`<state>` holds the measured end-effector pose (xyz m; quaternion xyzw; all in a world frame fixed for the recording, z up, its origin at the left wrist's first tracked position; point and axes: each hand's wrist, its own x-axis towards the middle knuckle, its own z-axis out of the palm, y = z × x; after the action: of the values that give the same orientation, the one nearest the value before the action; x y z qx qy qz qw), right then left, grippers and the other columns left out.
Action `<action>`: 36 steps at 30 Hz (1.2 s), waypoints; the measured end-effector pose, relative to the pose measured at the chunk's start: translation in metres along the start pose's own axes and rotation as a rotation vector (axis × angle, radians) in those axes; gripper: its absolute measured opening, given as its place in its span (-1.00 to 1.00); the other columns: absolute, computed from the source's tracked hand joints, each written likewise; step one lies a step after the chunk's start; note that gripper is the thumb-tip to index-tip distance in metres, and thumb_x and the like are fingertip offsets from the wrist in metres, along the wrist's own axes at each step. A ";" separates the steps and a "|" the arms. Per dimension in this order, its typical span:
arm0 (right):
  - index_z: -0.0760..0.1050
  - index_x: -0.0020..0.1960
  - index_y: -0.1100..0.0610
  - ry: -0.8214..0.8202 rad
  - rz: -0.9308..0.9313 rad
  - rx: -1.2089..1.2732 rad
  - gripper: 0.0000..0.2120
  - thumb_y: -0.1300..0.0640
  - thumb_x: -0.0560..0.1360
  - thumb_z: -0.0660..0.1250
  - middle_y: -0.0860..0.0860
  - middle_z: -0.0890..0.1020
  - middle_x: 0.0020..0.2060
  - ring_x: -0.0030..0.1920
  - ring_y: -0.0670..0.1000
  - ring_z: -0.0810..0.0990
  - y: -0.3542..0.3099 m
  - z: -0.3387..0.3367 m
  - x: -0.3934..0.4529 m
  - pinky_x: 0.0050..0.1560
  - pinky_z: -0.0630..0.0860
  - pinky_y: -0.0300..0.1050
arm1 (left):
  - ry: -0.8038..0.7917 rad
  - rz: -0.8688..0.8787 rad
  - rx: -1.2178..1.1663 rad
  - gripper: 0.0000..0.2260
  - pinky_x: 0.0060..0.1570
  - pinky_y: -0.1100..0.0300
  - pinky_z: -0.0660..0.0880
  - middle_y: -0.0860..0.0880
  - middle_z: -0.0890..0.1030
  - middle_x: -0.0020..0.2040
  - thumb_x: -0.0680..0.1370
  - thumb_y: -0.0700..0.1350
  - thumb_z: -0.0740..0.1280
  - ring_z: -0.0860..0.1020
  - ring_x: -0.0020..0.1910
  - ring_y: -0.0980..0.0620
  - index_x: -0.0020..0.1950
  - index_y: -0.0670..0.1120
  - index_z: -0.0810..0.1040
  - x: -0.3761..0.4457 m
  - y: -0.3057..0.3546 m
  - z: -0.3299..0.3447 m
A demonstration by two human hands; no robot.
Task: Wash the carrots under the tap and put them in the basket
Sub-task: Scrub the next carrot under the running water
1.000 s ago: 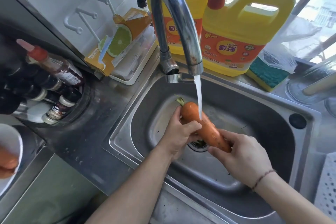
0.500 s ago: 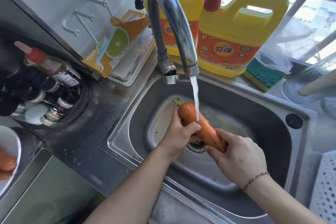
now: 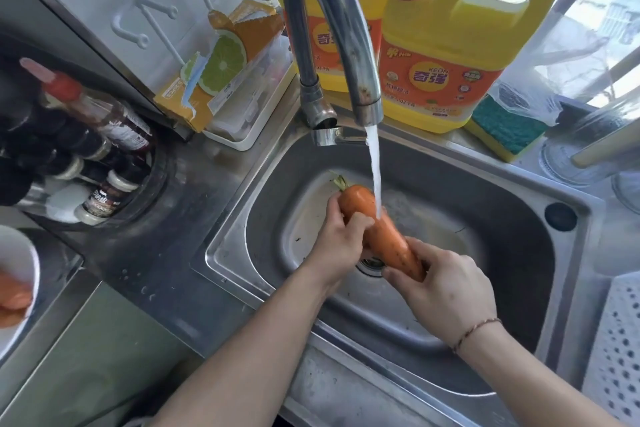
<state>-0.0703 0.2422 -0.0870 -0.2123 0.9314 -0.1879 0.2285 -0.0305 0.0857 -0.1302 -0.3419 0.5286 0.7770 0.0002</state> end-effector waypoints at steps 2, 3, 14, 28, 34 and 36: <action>0.56 0.13 -0.23 -0.005 0.004 0.025 -0.65 -0.30 0.40 0.37 -0.12 0.61 -0.31 -0.17 0.05 0.60 0.000 0.000 0.002 -0.19 0.52 -0.12 | 0.010 0.018 0.033 -0.70 -0.09 0.07 0.64 -0.16 0.51 0.13 0.66 -0.21 0.14 0.57 0.14 -0.13 0.38 -0.01 0.27 0.000 -0.003 0.000; 0.57 0.12 -0.23 -0.009 0.006 0.031 -0.66 -0.29 0.39 0.38 -0.12 0.61 -0.32 -0.18 0.04 0.60 0.001 -0.001 0.003 -0.19 0.52 -0.12 | 0.011 0.024 0.060 -0.69 0.00 -0.02 0.65 -0.14 0.51 0.14 0.66 -0.20 0.15 0.57 0.14 -0.10 0.41 -0.03 0.25 0.000 -0.003 0.001; 0.56 0.10 -0.24 0.028 0.017 0.158 -0.66 -0.29 0.36 0.39 -0.12 0.64 -0.35 -0.29 -0.02 0.62 0.002 0.003 -0.003 -0.23 0.57 -0.08 | 0.046 0.101 0.137 -0.48 0.15 -0.28 0.55 -0.02 0.60 0.06 0.25 0.10 0.50 0.61 0.10 -0.09 0.17 0.15 0.45 0.006 -0.003 -0.001; 0.57 0.07 -0.25 -0.053 0.031 0.371 -0.58 -0.36 0.26 0.33 -0.12 0.63 -0.42 -0.38 -0.02 0.64 0.007 0.001 -0.002 -0.24 0.62 0.02 | 0.123 0.162 0.156 -0.57 0.02 -0.10 0.64 0.04 0.67 -0.05 0.29 0.05 0.55 0.67 -0.03 0.05 0.12 0.10 0.54 0.004 0.003 -0.001; 0.58 0.03 -0.25 -0.098 0.048 0.413 -0.74 -0.15 0.35 0.48 -0.06 0.66 -0.39 -0.44 -0.04 0.65 0.013 -0.007 -0.002 -0.26 0.63 0.10 | 0.148 0.100 0.123 -0.90 -0.21 0.00 0.67 -0.02 0.68 -0.23 0.60 0.06 0.36 0.70 -0.21 -0.06 -0.02 0.09 0.65 0.003 0.014 0.001; 0.57 0.04 -0.26 -0.104 0.068 0.408 -0.67 -0.20 0.29 0.47 -0.06 0.67 -0.36 -0.38 -0.01 0.66 0.019 -0.011 -0.001 -0.24 0.63 0.13 | 0.091 0.058 0.110 -0.81 -0.29 0.12 0.64 -0.09 0.66 -0.25 0.67 -0.05 0.24 0.68 -0.30 -0.01 0.03 -0.08 0.61 0.001 0.023 -0.002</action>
<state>-0.0812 0.2618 -0.0860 -0.1397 0.8677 -0.3534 0.3206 -0.0383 0.0742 -0.1124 -0.3606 0.5796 0.7302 -0.0275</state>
